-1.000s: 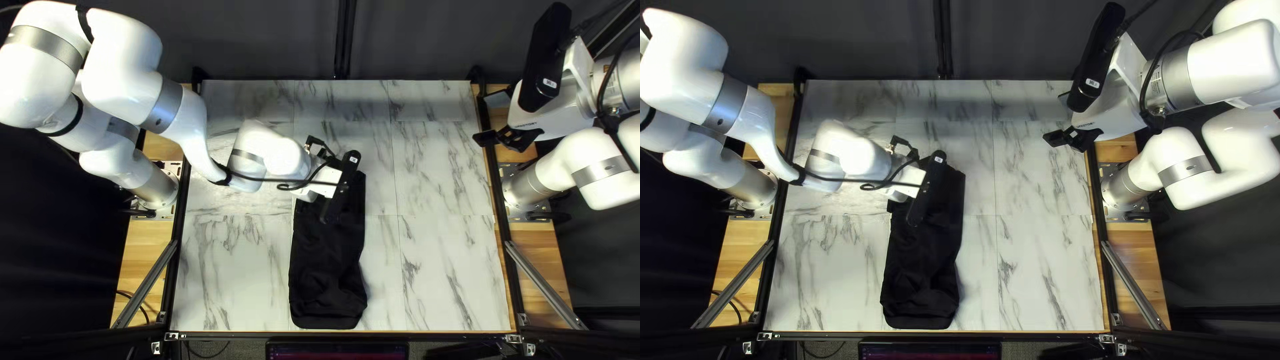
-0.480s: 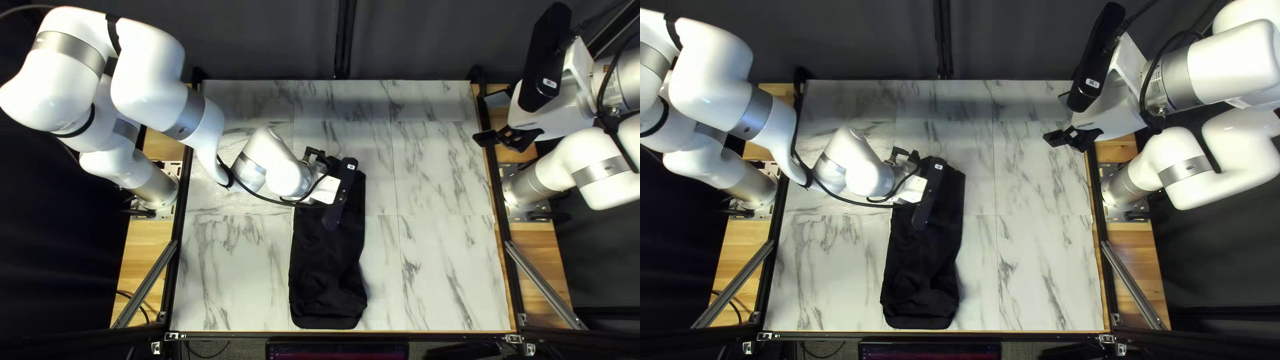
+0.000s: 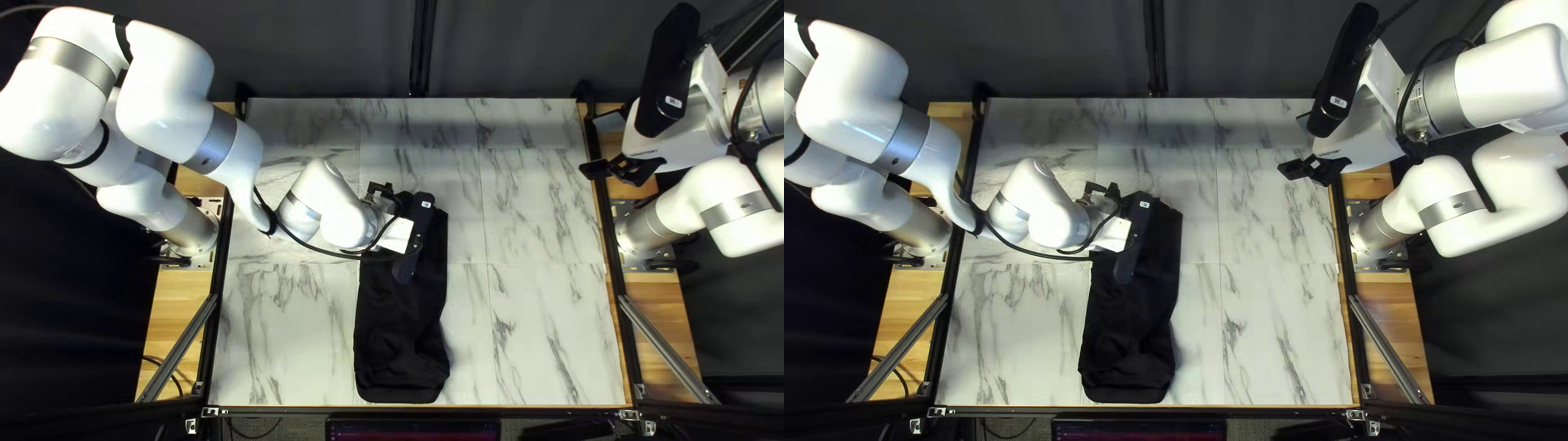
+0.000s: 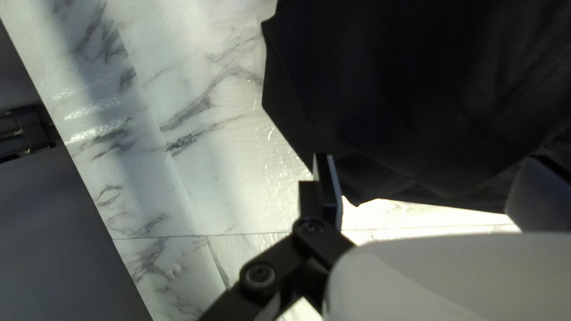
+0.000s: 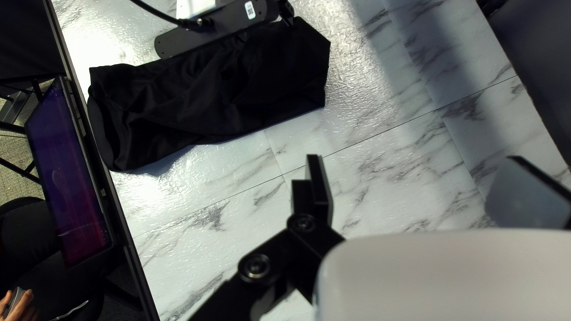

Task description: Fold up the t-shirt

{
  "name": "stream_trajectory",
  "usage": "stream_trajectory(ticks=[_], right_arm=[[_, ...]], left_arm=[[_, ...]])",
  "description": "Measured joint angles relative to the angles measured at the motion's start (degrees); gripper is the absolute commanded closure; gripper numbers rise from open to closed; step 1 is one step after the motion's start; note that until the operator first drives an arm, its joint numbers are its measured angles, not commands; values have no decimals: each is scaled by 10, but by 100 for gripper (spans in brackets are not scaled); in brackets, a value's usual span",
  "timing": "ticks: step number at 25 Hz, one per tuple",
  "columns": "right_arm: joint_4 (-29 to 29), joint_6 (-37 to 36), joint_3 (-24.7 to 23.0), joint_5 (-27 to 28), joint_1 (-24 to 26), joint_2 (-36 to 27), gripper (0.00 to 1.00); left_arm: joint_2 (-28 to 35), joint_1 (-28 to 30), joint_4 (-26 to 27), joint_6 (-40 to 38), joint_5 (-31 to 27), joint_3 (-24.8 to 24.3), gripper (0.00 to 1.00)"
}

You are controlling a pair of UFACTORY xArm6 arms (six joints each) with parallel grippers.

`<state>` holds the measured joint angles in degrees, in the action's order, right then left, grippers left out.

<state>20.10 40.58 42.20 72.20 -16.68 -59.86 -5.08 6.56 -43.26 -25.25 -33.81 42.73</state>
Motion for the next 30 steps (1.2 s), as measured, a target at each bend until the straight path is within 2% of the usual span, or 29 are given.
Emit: stream_trajectory(ticks=[10,11,12,13,14,15,16,24,30], right_arm=[[0,0,0,0,0,0,0],[0,0,0,0,0,0,0],[0,0,0,0,0,0,0],[0,0,0,0,0,0,0],[0,0,0,0,0,0,0],[0,0,0,0,0,0,0],[0,0,0,0,0,0,0],[0,0,0,0,0,0,0],[0,0,0,0,0,0,0]], left_arm=[[14,15,-11,-46,-23,-20,0],[11,13,-12,-47,-22,-20,1],[7,9,-13,-48,-20,-19,11],[3,6,-13,-48,-17,-18,11],[-1,3,-13,-48,-15,-18,63],[-3,1,-12,-47,-14,-17,95],[-4,0,-10,-47,-14,-17,100],[15,29,22,-35,-55,-10,100],[30,60,62,-8,-109,22,100]])
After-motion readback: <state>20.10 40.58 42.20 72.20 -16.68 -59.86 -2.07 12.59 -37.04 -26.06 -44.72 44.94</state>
